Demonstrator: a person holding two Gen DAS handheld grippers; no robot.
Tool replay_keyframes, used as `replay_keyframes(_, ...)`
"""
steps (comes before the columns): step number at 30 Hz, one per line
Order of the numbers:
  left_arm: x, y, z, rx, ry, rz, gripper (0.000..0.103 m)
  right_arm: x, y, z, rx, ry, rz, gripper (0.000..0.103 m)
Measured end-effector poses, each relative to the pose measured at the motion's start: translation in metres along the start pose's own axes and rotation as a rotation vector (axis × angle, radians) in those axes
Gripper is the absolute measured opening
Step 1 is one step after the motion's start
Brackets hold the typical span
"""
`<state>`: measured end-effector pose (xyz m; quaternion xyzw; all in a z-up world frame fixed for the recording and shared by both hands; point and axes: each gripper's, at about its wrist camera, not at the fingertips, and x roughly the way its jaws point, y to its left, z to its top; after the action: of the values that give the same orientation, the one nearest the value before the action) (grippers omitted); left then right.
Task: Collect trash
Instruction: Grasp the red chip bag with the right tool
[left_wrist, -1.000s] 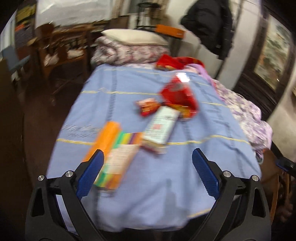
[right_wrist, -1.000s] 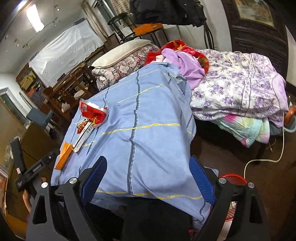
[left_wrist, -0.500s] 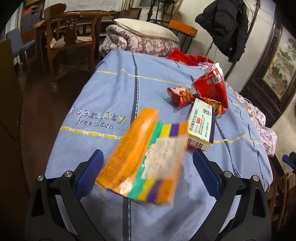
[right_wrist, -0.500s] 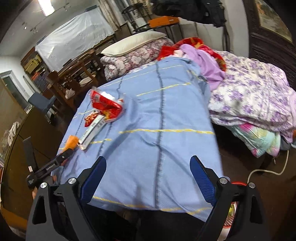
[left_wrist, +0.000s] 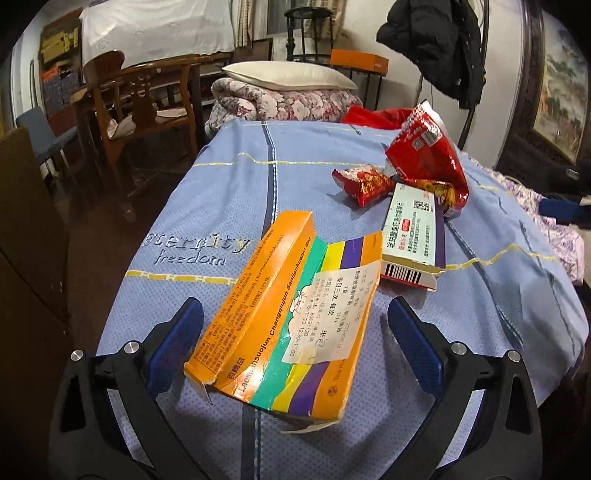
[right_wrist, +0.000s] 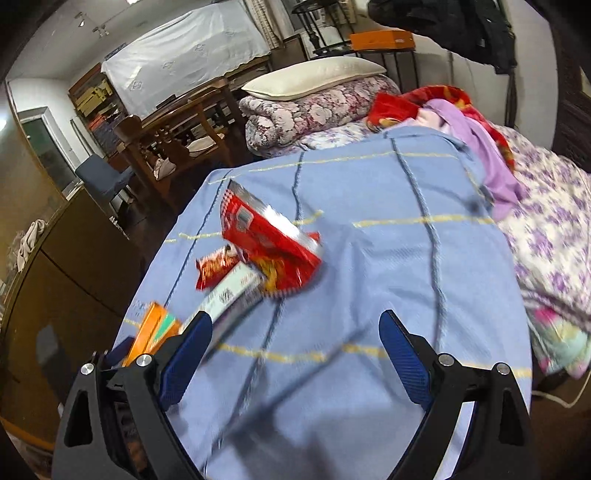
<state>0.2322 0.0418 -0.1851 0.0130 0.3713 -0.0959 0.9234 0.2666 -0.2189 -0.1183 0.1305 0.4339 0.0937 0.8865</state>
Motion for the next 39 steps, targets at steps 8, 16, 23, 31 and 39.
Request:
replay_keyframes(8,-0.004,0.008,-0.002,-0.038,-0.035,-0.063,0.096,0.042,0.027,0.040,-0.087,-0.006,-0.006,0.090)
replay_keyframes(16,-0.005,0.006,-0.001,-0.032,-0.039,-0.064,0.096,0.083,0.038,0.062,-0.126,-0.017,-0.055,0.090)
replay_keyframes(23,-0.005,0.008,-0.001,-0.036,-0.042,-0.074,0.096,0.060,0.038,0.050,-0.152,-0.052,-0.060,0.014)
replay_keyframes(31,-0.006,0.009,-0.001,-0.059,-0.038,-0.090,0.096,-0.022,0.010,0.023,-0.067,-0.169,-0.054,0.014)
replay_keyframes(39,-0.016,0.013,-0.002,-0.090,0.013,-0.082,0.096,-0.052,-0.034,-0.013,0.002,-0.130,-0.103,0.016)
